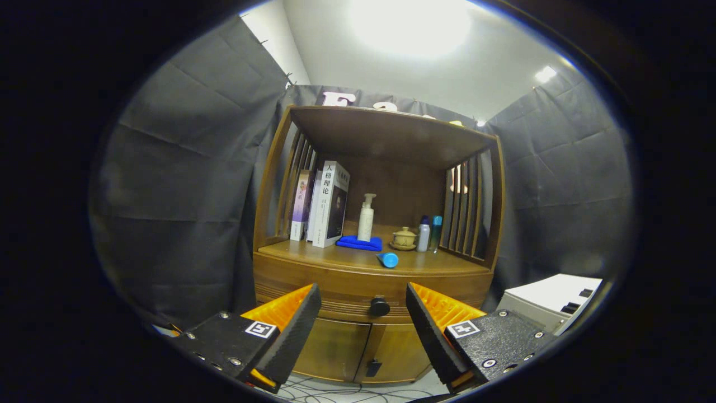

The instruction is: Pull open the drawer, take out the items inside it, and place them on the countertop above the cabinet.

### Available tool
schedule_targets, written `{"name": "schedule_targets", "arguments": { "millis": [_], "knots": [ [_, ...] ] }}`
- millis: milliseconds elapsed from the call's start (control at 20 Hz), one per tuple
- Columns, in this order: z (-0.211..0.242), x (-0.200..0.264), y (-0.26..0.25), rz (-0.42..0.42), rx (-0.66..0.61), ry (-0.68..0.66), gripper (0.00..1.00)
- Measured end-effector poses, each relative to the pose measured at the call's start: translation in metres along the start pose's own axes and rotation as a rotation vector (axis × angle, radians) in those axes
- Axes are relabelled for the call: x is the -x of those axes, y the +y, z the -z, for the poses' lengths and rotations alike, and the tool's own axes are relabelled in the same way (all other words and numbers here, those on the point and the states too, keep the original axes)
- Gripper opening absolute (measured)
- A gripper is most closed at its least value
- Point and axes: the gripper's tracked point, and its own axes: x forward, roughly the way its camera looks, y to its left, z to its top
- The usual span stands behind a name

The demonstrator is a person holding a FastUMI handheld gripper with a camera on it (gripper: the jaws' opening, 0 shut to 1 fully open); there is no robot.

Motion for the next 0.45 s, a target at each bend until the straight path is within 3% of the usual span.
{"name": "schedule_targets", "arguments": {
  "millis": [450],
  "knots": [
    [0.0033, -0.0002, -0.0099, 0.029, 0.011, -0.008, 0.95]
  ]
}}
